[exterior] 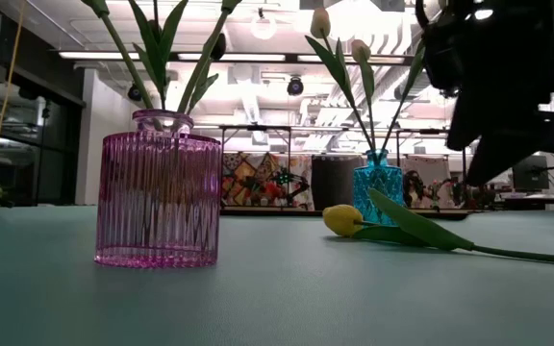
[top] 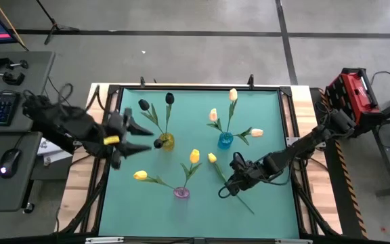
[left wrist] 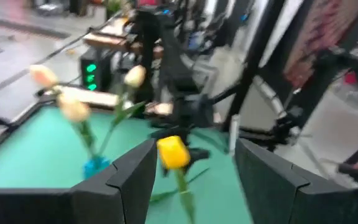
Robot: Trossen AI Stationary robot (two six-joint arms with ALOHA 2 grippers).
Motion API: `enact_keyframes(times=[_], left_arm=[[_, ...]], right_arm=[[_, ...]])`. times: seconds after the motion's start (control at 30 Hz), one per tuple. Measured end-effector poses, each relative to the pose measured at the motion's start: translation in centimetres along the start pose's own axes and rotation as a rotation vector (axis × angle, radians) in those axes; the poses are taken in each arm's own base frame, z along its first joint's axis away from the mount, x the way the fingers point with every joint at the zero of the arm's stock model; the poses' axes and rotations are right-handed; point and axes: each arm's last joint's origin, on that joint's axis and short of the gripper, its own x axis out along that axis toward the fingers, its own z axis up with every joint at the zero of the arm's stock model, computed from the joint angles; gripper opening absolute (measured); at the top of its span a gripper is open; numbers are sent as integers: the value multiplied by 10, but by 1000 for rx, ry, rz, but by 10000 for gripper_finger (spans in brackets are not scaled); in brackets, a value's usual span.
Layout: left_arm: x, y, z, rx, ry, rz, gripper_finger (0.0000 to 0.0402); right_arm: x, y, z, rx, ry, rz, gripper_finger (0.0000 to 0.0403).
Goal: Sort flowers into vase by color
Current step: Put the yellow tulip flower into the purple vase
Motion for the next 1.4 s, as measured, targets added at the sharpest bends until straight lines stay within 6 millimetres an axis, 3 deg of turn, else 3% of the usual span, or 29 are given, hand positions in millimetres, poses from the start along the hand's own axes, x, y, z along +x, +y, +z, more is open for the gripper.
enact_keyframes(times=[0.23, 0.47, 0.8, 1.1, 1.4], left_arm=[[10, -4, -39, -91, -91, -75, 204], [-11, 7, -55, -190, -174, -69, 204], [-38, 21, -51, -242, -260, -52, 204], [-40, 22, -50, -188, -265, -40, 204], [-39, 23, -53, -206, -253, -1, 204]], right_arm=[[1, -2, 6, 17, -9, -7, 236], [1, 0, 6, 2, 25, 17, 236], [1, 5, 7, 32, 37, 74, 236], [2, 2, 9, 16, -15, 42, 236], [2, 3, 10, 107, -32, 52, 236]])
